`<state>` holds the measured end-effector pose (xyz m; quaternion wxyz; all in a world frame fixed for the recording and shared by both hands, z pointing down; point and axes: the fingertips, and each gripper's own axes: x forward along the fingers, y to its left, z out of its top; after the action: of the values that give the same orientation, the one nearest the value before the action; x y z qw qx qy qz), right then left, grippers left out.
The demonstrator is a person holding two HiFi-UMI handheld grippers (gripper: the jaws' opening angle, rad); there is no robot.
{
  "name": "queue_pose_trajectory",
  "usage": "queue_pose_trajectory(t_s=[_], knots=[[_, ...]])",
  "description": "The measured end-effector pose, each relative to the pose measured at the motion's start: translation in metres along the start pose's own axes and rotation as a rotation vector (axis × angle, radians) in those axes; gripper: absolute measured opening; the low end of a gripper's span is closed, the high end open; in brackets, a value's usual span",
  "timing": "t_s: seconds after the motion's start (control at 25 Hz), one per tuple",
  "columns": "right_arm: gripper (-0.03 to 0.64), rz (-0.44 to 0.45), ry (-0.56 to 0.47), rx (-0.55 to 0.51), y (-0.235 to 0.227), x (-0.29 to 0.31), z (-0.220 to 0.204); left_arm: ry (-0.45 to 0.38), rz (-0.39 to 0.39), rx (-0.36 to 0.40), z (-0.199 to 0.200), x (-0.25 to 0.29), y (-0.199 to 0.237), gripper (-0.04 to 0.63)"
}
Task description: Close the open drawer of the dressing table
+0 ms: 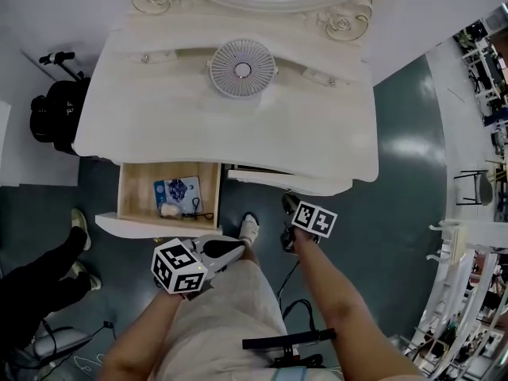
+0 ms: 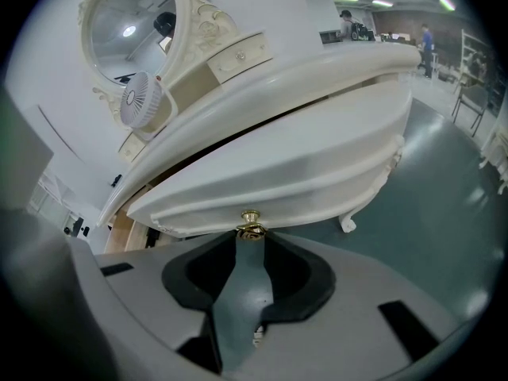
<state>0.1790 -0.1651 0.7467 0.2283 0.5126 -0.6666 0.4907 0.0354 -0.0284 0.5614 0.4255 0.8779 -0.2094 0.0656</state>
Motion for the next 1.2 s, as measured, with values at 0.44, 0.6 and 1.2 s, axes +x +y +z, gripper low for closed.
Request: queue_pose_trajectory(t_s=[0.44,0.6,1.2], knots=[[0.118,0.009,-0.008,0.011,0.002,0.009,0.015,-0.026,0.025,-0.012,0.007,0.001,0.008,0.005],[0.115,0.007,-0.018,0.022,0.004,0.012,0.020,-0.022,0.022,-0.017,0.004,0.003,0.009,0.005],[0.112,0.001,-0.029,0.031,0.007,0.026,0.042,-0.019,0.030,-0.015,0.005,0.003,0.012,0.005]])
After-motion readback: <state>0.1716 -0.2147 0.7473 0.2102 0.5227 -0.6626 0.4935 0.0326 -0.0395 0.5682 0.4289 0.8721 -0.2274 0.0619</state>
